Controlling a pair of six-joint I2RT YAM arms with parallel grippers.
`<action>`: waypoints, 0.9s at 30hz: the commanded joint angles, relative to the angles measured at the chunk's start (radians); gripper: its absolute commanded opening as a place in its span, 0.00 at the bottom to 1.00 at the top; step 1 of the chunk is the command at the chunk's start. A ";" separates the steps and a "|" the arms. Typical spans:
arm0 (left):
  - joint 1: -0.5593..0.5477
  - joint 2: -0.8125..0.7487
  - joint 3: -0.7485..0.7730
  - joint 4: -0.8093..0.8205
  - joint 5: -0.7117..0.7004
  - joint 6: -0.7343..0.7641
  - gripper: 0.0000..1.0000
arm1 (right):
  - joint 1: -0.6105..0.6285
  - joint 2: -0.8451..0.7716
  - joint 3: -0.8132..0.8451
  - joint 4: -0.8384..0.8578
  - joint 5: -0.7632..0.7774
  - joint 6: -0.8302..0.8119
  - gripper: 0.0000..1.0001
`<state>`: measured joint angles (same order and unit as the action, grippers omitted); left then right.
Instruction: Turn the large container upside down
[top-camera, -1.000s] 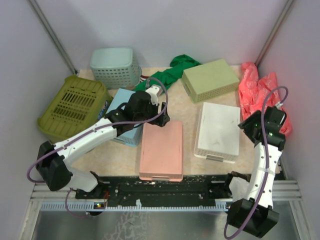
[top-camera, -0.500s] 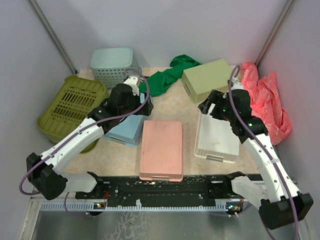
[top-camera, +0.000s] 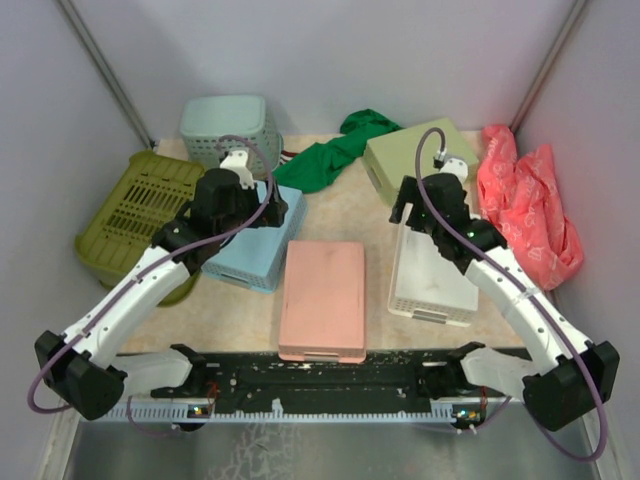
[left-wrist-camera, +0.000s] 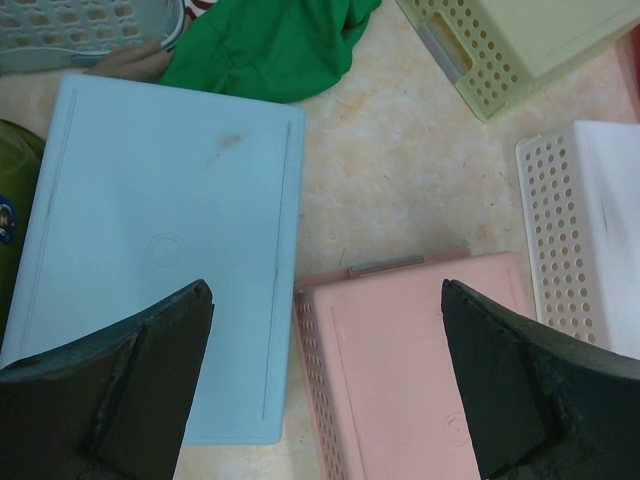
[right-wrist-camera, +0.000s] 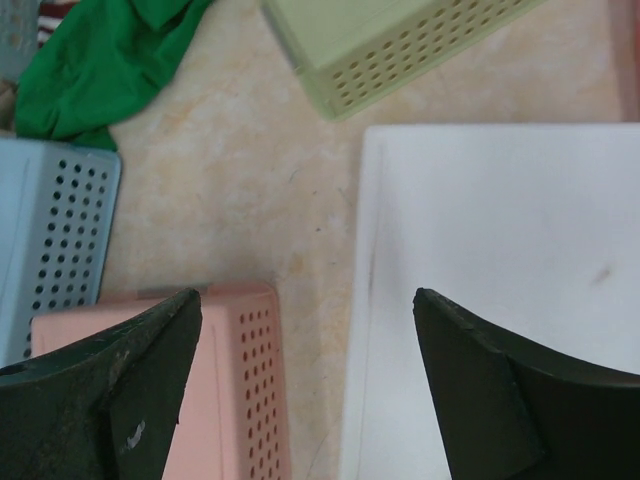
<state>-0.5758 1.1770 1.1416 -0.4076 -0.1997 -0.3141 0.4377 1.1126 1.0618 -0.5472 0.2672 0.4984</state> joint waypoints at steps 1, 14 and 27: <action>0.001 -0.014 -0.042 0.037 0.029 -0.022 1.00 | 0.006 -0.060 0.014 -0.003 0.270 -0.001 0.87; 0.002 -0.015 -0.049 0.027 -0.050 -0.069 1.00 | 0.006 -0.078 -0.036 -0.008 0.503 0.043 0.88; 0.002 -0.047 -0.082 0.067 -0.034 -0.043 1.00 | 0.006 -0.126 -0.020 -0.011 0.553 0.069 0.89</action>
<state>-0.5758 1.1538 1.0683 -0.3737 -0.2424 -0.3664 0.4377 1.0199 1.0203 -0.5770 0.7715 0.5354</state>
